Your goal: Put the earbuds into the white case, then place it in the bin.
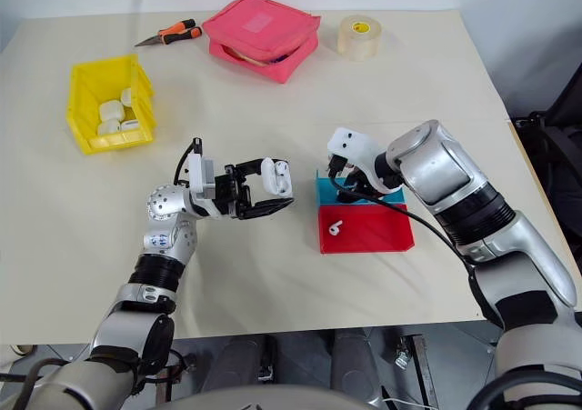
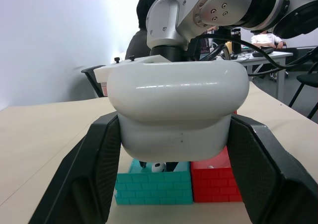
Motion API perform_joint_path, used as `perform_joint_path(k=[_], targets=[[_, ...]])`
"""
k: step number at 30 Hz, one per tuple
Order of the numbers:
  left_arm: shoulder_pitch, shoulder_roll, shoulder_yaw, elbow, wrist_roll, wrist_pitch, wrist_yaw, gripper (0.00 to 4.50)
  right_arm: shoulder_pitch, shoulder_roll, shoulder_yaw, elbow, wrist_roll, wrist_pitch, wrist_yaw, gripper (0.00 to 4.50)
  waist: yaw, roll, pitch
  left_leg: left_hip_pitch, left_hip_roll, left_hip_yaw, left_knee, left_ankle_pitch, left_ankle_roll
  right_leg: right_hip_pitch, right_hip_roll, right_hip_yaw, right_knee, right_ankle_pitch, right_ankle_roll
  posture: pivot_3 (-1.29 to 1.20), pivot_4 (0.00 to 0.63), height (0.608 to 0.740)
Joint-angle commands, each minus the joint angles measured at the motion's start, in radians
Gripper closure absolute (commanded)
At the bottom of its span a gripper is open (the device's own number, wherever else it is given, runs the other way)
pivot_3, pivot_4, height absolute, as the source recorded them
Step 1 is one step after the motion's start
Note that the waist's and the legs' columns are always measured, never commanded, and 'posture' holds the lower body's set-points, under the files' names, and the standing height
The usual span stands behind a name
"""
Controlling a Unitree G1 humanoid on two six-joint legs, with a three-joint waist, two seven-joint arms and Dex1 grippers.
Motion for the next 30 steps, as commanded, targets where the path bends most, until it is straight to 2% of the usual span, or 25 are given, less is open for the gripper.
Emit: perform_joint_path(k=[1, 5, 8, 11, 14, 22, 25, 27, 30], targets=[[-0.019, 0.003, 0.006, -0.001, -0.005, -0.008, 0.007, 1.71, -0.022, 0.008, -0.028, -0.002, -0.008, -0.009, 0.004, 2.47, 0.000, 0.000, 0.000, 0.000, 0.000, 0.000, 0.000, 0.000, 0.000, 0.000, 0.000, 0.000, 0.000, 0.000, 0.000, 0.00, 0.150, 0.740], [-0.022, 0.004, 0.007, 0.005, -0.004, -0.010, 0.006, 1.71, -0.023, 0.013, -0.027, 0.005, -0.010, -0.012, 0.002, 2.47, 0.000, 0.000, 0.000, 0.000, 0.000, 0.000, 0.001, 0.000, 0.000, 0.000, 0.000, 0.000, 0.001, 0.000, 0.000, 0.00, 0.150, 0.740], [-0.023, 0.005, 0.008, 0.007, -0.004, -0.011, 0.006, 1.71, -0.020, 0.010, -0.023, -0.001, -0.011, -0.015, 0.007, 3.01, 0.000, 0.000, 0.000, 0.000, 0.000, 0.000, 0.001, 0.000, 0.000, 0.000, 0.000, 0.000, 0.001, 0.000, 0.000, 0.00, 0.150, 0.740], [-0.028, 0.007, 0.009, 0.017, -0.004, -0.014, 0.005, 1.71, -0.022, 0.012, -0.025, -0.002, -0.010, -0.015, 0.006, 3.98, 0.000, 0.000, 0.000, 0.000, 0.000, 0.000, 0.001, 0.000, 0.000, 0.000, 0.000, 0.000, 0.001, 0.000, 0.000, 0.00, 0.150, 0.740], [-0.034, 0.010, 0.008, 0.027, -0.003, -0.015, 0.001, 1.71, -0.022, 0.004, -0.045, -0.019, -0.008, -0.037, 0.001, 4.01, 0.000, 0.000, 0.000, 0.000, 0.000, 0.000, 0.001, 0.000, 0.000, 0.000, 0.000, 0.000, 0.001, 0.000, 0.000, 0.00, 0.150, 0.740], [-0.045, 0.012, 0.002, 0.048, -0.010, -0.003, -0.039, 1.71, 0.094, -0.019, -0.301, -0.263, 0.127, -0.049, -0.028, 4.01, 0.004, 0.001, 0.000, 0.000, 0.000, 0.000, 0.001, 0.000, 0.000, 0.000, -0.001, -0.005, 0.001, 0.000, -0.001, 0.00, 0.150, 0.740], [-0.050, 0.010, 0.000, 0.060, -0.015, 0.005, -0.064, 1.71, 0.205, 0.046, -0.486, -0.377, 0.219, -0.090, -0.097, 4.01, 0.006, 0.000, 0.000, 0.000, -0.001, 0.000, 0.001, 0.000, 0.000, 0.001, -0.003, -0.009, 0.001, 0.000, -0.001, 0.00, 0.150, 0.740], [-0.061, 0.004, -0.005, 0.081, -0.014, 0.008, -0.085, 1.71, 0.277, 0.093, -0.613, -0.482, 0.316, -0.001, -0.139, 4.01, 0.007, 0.001, 0.000, 0.000, -0.001, 0.000, 0.002, 0.000, 0.000, 0.001, -0.004, -0.009, 0.001, 0.001, -0.001, 0.00, 0.150, 0.740], [-0.076, -0.001, -0.006, 0.107, -0.010, 0.008, -0.107, 1.71, 0.328, 0.186, -0.739, -0.590, 0.446, 0.064, -0.211, 4.01, 0.006, 0.001, 0.000, 0.000, -0.001, 0.000, 0.002, 0.000, 0.000, 0.001, -0.005, -0.011, 0.002, 0.001, -0.002, 0.00, 0.150, 0.740]])
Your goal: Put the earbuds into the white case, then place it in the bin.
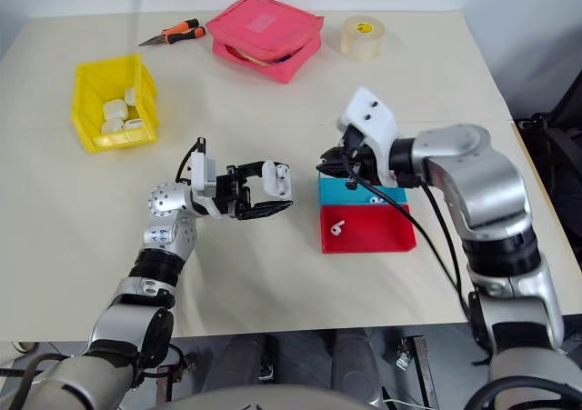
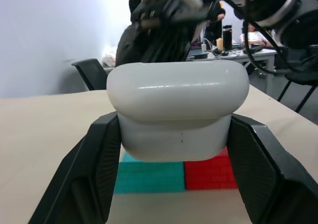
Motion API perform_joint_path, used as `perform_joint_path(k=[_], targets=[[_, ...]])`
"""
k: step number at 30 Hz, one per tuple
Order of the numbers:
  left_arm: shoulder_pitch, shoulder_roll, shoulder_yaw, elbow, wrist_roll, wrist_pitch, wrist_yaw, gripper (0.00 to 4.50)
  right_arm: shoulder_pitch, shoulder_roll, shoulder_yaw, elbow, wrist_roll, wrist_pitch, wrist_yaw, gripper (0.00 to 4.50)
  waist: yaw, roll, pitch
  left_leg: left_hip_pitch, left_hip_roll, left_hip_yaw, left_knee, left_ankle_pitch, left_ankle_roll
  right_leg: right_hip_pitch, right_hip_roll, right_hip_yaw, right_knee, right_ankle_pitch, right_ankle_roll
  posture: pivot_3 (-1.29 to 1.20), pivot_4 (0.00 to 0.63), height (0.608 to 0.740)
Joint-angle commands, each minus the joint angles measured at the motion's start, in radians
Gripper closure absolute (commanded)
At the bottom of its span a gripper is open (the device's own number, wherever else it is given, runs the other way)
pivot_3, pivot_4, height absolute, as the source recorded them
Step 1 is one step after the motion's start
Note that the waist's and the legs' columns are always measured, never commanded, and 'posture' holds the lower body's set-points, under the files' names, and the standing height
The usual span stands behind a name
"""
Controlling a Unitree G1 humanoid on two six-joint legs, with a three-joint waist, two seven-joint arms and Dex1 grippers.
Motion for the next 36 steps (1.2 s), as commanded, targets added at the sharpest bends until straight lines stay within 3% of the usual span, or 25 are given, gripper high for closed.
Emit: perform_joint_path(k=[1, 4, 9, 17, 36], targets=[[-0.037, -0.008, -0.003, 0.024, -0.008, -0.002, -0.030, 1.71, 0.019, 0.105, -0.175, -0.154, 0.173, 0.087, -0.108, 4.01, 0.000, 0.000, 0.000, 0.000, 0.000, 0.000, 0.000, 0.000, 0.000, 0.000, 0.000, 0.000, 0.000, 0.000, 0.000, 0.00, 0.150, 0.740], [-0.056, -0.012, -0.005, 0.042, -0.008, 0.000, -0.052, 1.71, 0.043, 0.195, -0.247, -0.220, 0.288, 0.159, -0.192, 4.01, -0.001, 0.000, 0.000, 0.000, 0.000, -0.001, 0.001, 0.000, 0.000, 0.000, 0.000, 0.000, 0.001, 0.000, -0.001, 0.00, 0.150, 0.740], [-0.084, -0.017, -0.004, 0.059, -0.010, 0.006, -0.086, 1.71, 0.102, 0.276, -0.262, -0.303, 0.419, 0.190, -0.305, 4.01, -0.002, 0.000, 0.000, 0.000, 0.000, 0.000, 0.001, 0.000, 0.000, 0.000, -0.001, -0.001, 0.001, 0.000, -0.001, 0.00, 0.150, 0.740], [-0.103, -0.022, -0.001, 0.031, -0.026, 0.032, -0.123, 1.71, 0.216, 0.305, -0.208, -0.368, 0.528, 0.160, -0.433, 4.01, -0.003, 0.000, 0.000, 0.001, -0.001, 0.000, 0.000, 0.000, 0.001, 0.000, -0.002, -0.004, 0.001, 0.000, -0.001, 0.00, 0.150, 0.740], [-0.074, -0.038, -0.004, -0.115, -0.074, 0.145, -0.120, 1.71, 0.331, 0.265, -0.064, -0.312, 0.488, -0.080, -0.488, 4.01, -0.002, 0.000, 0.000, 0.001, -0.001, 0.000, 0.000, -0.001, 0.002, 0.001, -0.002, -0.004, 0.001, 0.000, -0.001, 0.00, 0.150, 0.740]])
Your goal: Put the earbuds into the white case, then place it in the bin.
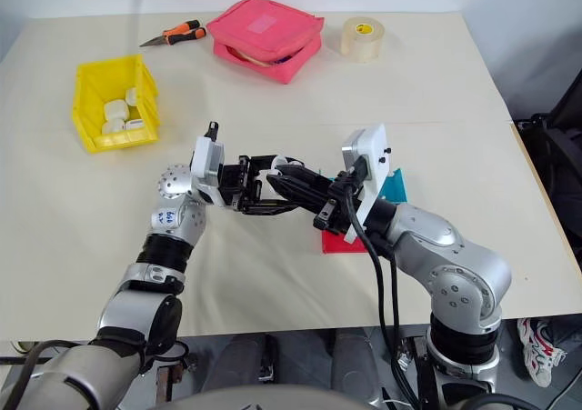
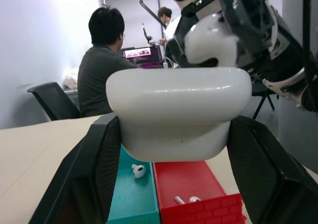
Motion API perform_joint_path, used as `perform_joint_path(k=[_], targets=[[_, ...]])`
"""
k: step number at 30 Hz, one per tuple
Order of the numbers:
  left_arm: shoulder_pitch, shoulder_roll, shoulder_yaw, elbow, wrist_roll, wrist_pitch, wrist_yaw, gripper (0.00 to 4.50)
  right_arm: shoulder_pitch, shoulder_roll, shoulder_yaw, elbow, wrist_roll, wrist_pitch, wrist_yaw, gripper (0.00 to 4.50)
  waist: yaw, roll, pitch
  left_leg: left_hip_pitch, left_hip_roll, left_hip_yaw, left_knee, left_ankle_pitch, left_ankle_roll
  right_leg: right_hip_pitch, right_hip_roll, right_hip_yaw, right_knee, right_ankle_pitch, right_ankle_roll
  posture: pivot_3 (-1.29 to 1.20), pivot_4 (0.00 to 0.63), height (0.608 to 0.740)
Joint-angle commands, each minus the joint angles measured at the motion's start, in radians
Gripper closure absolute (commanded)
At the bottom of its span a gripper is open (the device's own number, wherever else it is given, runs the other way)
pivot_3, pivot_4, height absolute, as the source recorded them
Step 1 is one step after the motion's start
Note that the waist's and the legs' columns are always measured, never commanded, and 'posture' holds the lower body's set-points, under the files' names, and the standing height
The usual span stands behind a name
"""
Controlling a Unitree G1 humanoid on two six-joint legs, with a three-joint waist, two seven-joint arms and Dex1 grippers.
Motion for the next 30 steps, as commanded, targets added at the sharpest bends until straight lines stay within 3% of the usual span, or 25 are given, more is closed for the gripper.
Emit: perform_joint_path(k=[1, 14, 22, 30], targets=[[-0.002, -0.002, 0.000, -0.072, -0.035, 0.019, -0.006, 1.71, 0.018, -0.025, 0.013, -0.002, -0.007, -0.039, 0.001, 4.01, 0.001, 0.000, 0.000, 0.000, 0.000, 0.000, 0.000, 0.000, 0.000, 0.000, 0.000, 0.000, 0.000, 0.000, 0.000, 0.00, 0.150, 0.740], [-0.035, 0.001, 0.029, -0.030, -0.031, 0.012, 0.019, 1.71, 0.072, -0.104, 0.028, 0.001, 0.027, -0.073, 0.005, 4.01, 0.003, 0.000, 0.000, 0.000, 0.000, 0.000, 0.000, 0.000, 0.000, 0.000, 0.000, 0.000, 0.000, 0.000, 0.000, 0.00, 0.150, 0.740], [-0.046, -0.005, 0.037, -0.036, -0.045, 0.021, 0.024, 1.71, 0.075, -0.161, 0.061, 0.052, -0.045, -0.130, 0.033, 4.01, 0.002, 0.000, 0.000, 0.000, 0.000, 0.000, 0.000, 0.000, 0.000, 0.000, 0.000, 0.000, 0.000, 0.000, 0.000, 0.00, 0.150, 0.740], [-0.034, 0.003, 0.034, -0.055, -0.055, 0.037, 0.007, 1.71, 0.048, -0.296, 0.072, 0.097, -0.099, -0.174, 0.138, 4.01, 0.006, 0.000, 0.000, 0.000, 0.000, 0.000, 0.000, 0.000, 0.001, 0.000, 0.000, 0.000, -0.001, 0.000, 0.000, 0.00, 0.150, 0.740]])
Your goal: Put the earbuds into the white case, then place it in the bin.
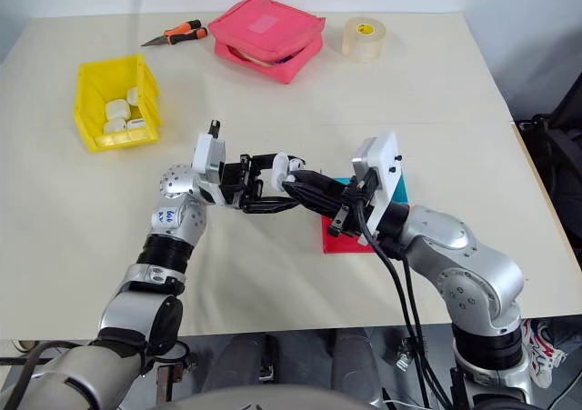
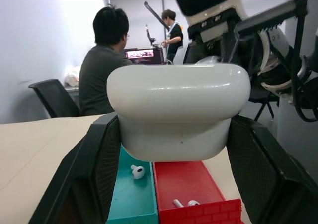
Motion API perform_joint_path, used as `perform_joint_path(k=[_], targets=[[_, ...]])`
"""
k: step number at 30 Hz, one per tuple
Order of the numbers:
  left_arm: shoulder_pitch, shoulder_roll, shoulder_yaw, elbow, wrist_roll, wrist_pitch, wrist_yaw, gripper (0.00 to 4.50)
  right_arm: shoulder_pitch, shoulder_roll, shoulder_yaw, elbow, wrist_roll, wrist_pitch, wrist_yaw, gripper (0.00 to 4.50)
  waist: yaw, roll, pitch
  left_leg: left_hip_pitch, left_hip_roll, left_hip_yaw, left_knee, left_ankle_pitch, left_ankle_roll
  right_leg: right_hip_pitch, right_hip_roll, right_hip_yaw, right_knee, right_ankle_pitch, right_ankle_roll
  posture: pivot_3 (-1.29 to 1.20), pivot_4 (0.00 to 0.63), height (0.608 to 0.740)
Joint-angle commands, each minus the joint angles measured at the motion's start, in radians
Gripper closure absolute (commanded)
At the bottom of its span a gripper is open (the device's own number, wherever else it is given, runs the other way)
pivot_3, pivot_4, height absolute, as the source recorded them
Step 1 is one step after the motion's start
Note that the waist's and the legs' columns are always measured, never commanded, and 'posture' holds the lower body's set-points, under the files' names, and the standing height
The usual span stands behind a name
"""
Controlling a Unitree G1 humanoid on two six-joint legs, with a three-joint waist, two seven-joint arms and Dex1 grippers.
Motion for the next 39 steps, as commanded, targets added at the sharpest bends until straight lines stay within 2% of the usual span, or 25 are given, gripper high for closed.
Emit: perform_joint_path(k=[1, 11, 21, 28, 39], targets=[[-0.025, 0.004, 0.029, -0.053, -0.054, 0.000, -0.018, 1.71, -0.014, -0.089, 0.008, 0.050, -0.049, 0.023, 0.050, 4.01, 0.000, 0.000, 0.000, 0.000, 0.000, 0.000, 0.000, 0.000, 0.000, 0.000, 0.000, 0.000, 0.000, 0.000, 0.000, 0.00, 0.150, 0.740], [-0.003, -0.003, 0.006, -0.066, -0.039, -0.020, -0.040, 1.71, -0.128, -0.145, 0.077, 0.092, -0.071, 0.023, 0.124, 4.01, 0.001, 0.000, 0.000, 0.000, 0.000, 0.000, 0.000, 0.000, 0.000, 0.000, 0.000, 0.000, 0.000, 0.000, 0.000, 0.00, 0.150, 0.740], [-0.001, 0.001, -0.006, -0.047, -0.026, -0.045, -0.041, 1.71, -0.155, -0.182, 0.107, 0.080, -0.093, 0.038, 0.162, 4.01, 0.018, 0.000, 0.000, 0.000, 0.000, 0.000, 0.000, 0.000, 0.000, 0.000, 0.000, 0.000, 0.000, 0.000, 0.000, 0.00, 0.150, 0.740], [-0.004, 0.001, -0.004, -0.025, -0.017, -0.060, -0.040, 1.71, -0.165, -0.148, 0.075, 0.062, -0.076, 0.019, 0.149, 1.74, 0.017, 0.000, 0.000, 0.000, 0.001, 0.000, 0.001, 0.000, 0.000, 0.000, 0.000, 0.000, 0.000, 0.000, 0.000, 0.00, 0.150, 0.740], [-0.009, 0.027, -0.010, 0.026, 0.017, -0.069, -0.037, 1.71, -0.196, -0.156, 0.035, 0.001, -0.024, 0.050, 0.132, 1.74, 0.017, 0.000, 0.000, 0.000, 0.000, 0.000, 0.001, 0.000, 0.000, 0.000, 0.000, 0.000, 0.000, 0.000, 0.000, 0.00, 0.150, 0.740]])
